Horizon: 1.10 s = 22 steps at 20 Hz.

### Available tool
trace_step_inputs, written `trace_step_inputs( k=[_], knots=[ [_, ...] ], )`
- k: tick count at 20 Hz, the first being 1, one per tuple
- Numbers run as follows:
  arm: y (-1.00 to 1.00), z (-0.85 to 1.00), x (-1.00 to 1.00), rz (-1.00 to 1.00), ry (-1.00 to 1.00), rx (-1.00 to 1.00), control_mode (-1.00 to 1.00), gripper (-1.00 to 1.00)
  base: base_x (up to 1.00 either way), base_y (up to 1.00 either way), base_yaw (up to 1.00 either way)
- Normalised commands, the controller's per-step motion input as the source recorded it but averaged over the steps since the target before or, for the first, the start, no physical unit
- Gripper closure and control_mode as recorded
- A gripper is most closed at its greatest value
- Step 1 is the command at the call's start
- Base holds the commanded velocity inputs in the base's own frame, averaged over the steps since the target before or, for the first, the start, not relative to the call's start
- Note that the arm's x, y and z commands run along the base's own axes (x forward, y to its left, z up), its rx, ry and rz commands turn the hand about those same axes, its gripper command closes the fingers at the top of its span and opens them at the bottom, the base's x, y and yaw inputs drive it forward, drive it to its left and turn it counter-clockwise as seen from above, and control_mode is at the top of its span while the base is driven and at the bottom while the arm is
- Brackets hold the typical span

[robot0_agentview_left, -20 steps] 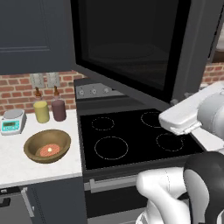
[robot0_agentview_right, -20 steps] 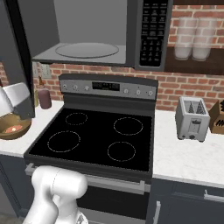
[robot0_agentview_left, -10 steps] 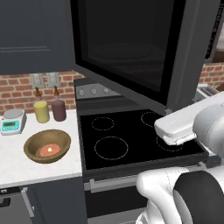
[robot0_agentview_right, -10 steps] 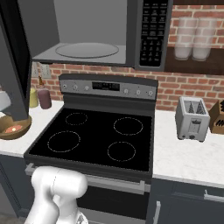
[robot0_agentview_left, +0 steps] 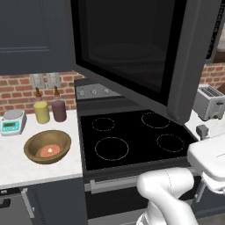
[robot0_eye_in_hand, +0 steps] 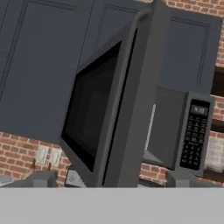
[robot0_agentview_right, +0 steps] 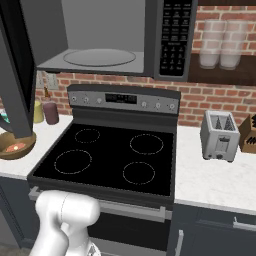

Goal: Open the microwave, place the bowl with waffle inside the microwave, then close the microwave door and turn it on.

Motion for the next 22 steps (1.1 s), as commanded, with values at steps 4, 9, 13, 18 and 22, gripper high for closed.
trace_step_inputs(
  k=[4,9,13,18,22],
  knots=[
    [-0.45,0.30,-0.09,0.16,-0.22,0.06,-1.00,-1.00,0.00,0.00,0.00],
    [-0.72,0.04,0.18,0.26,-0.08,0.06,-1.00,-1.00,0.00,0.00,0.00],
    [-0.62,0.00,0.34,0.31,0.00,0.01,-1.00,-1.00,0.00,0.00,0.00],
    [-0.57,0.00,0.51,0.32,0.00,0.00,-1.00,-1.00,0.00,0.00,0.00],
    [-0.18,0.00,0.53,0.35,0.00,0.00,-1.00,-1.00,0.00,0.00,0.00]
  ],
)
